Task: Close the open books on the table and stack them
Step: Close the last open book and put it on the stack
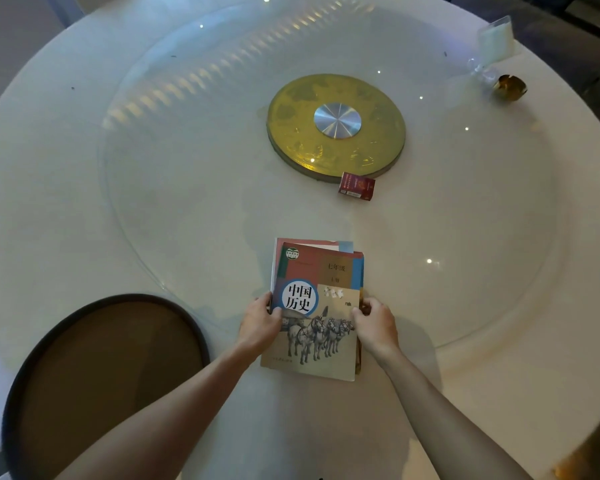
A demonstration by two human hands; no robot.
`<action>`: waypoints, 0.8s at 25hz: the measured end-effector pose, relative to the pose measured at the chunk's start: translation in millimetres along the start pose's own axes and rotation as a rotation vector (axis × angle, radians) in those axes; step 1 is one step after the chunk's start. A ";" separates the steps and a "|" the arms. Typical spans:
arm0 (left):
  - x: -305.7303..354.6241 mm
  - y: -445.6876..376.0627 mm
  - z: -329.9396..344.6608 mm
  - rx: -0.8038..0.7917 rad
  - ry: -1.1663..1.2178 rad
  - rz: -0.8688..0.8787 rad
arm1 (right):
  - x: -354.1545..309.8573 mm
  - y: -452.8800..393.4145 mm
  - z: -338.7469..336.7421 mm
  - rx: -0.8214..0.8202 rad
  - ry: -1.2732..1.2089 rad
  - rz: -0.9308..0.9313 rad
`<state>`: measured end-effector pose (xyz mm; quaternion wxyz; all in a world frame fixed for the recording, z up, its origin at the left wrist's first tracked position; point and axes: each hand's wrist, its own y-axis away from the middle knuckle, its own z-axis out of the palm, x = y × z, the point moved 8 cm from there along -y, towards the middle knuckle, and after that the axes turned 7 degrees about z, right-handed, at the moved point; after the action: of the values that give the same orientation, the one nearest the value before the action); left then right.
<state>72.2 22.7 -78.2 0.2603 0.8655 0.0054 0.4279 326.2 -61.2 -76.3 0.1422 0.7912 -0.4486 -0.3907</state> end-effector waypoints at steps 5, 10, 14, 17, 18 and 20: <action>6.9 -6.3 5.2 -0.042 -0.058 0.035 | 4.3 -4.4 -8.7 0.034 -0.034 0.012; 6.3 -4.1 9.6 -0.047 -0.034 0.028 | 2.6 -10.3 -14.9 0.051 0.032 -0.025; 6.2 -3.4 4.8 0.017 -0.032 0.010 | -2.0 -15.0 -13.3 0.052 0.036 0.024; -3.8 -3.6 2.0 0.066 0.011 -0.057 | 1.0 -12.2 -9.7 0.026 0.052 0.040; -6.0 -3.4 5.5 0.047 0.046 -0.067 | 0.9 -9.9 -8.1 0.025 0.066 0.037; -6.9 -3.9 12.5 0.007 0.042 -0.059 | 1.1 -6.9 -3.2 0.031 0.110 0.008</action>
<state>77.9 18.9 -91.3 0.2694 0.8566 0.0378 0.4384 333.0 -58.7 -78.7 0.1560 0.8116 -0.4493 -0.3392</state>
